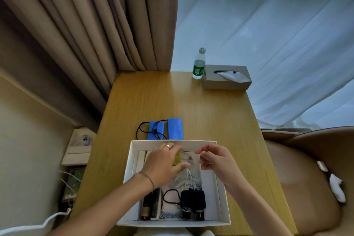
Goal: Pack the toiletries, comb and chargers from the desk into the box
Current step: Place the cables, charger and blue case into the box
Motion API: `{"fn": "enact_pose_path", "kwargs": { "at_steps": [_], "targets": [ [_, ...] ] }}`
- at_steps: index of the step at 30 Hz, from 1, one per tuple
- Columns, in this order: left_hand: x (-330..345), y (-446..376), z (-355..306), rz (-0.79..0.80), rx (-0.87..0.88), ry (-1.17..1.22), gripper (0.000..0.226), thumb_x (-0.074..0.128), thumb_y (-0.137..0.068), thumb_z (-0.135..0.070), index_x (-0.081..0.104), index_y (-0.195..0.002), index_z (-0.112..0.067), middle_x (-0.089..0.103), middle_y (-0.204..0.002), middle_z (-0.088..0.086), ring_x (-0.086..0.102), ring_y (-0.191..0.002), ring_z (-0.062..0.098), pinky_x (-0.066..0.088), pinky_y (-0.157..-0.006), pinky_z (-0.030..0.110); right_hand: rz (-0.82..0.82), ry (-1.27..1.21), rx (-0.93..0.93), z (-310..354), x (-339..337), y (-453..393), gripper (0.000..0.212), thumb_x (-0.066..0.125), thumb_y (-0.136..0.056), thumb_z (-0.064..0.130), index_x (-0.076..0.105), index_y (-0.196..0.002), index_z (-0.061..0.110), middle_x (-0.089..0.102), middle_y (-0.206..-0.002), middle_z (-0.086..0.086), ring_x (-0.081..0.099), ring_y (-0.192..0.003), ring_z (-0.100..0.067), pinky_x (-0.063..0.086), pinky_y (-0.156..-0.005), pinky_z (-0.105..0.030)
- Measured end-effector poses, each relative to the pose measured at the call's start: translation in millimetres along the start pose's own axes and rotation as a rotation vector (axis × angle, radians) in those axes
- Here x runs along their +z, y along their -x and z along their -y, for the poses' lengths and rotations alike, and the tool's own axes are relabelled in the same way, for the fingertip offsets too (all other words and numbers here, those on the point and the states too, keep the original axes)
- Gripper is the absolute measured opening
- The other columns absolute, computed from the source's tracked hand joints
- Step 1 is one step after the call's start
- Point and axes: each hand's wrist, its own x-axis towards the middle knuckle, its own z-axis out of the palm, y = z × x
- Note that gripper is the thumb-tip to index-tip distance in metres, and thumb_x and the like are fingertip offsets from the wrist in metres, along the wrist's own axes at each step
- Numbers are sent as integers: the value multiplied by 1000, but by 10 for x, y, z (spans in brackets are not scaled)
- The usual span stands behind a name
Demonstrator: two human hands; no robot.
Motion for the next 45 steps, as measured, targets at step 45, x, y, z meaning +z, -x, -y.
{"fn": "enact_pose_path", "kwargs": {
  "at_steps": [45],
  "targets": [
    [320,-1635,329,221,-563,-15,93,74,-70,-51,21,-142,-24,63,-84,-1,62,-69,17,41,-50,30,-22,124,32,297,-320,-1464,22,53,-92,3,73,-91,11,71,-78,-8,61,-64,-10,51,-59,-21]
  ]
}}
